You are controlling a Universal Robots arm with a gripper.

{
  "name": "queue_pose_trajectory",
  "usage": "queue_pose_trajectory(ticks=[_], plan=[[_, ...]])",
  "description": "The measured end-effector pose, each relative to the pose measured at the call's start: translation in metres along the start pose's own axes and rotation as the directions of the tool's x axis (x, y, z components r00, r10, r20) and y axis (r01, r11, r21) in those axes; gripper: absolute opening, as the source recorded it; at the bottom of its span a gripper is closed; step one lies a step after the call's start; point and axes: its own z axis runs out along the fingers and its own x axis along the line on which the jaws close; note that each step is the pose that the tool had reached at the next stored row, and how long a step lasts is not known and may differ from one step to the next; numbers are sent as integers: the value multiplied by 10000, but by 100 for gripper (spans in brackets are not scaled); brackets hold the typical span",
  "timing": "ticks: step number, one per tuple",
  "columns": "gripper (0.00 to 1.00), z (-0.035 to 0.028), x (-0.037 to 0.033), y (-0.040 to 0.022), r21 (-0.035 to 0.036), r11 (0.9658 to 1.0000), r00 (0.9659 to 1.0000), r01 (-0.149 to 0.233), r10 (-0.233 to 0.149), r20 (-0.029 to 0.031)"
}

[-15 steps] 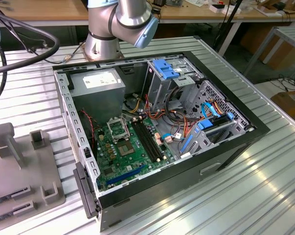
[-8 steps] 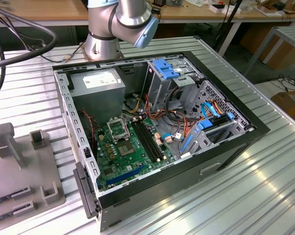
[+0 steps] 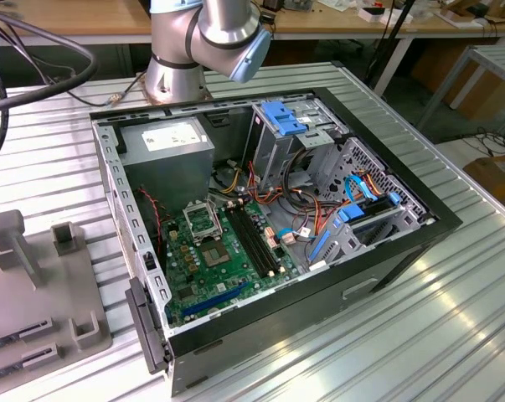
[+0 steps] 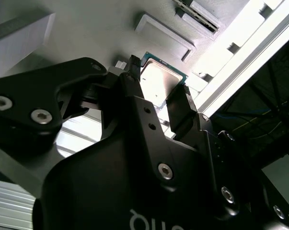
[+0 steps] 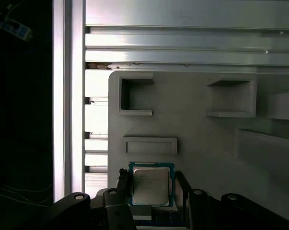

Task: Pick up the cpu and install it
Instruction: 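Pick up the cpu and move it towards the insertion slot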

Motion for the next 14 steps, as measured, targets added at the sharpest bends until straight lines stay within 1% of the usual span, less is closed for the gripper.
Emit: queue_pose_trajectory(ticks=[14], plan=[[47,-38,2,0,0,10000,10000,0,0,-1]])
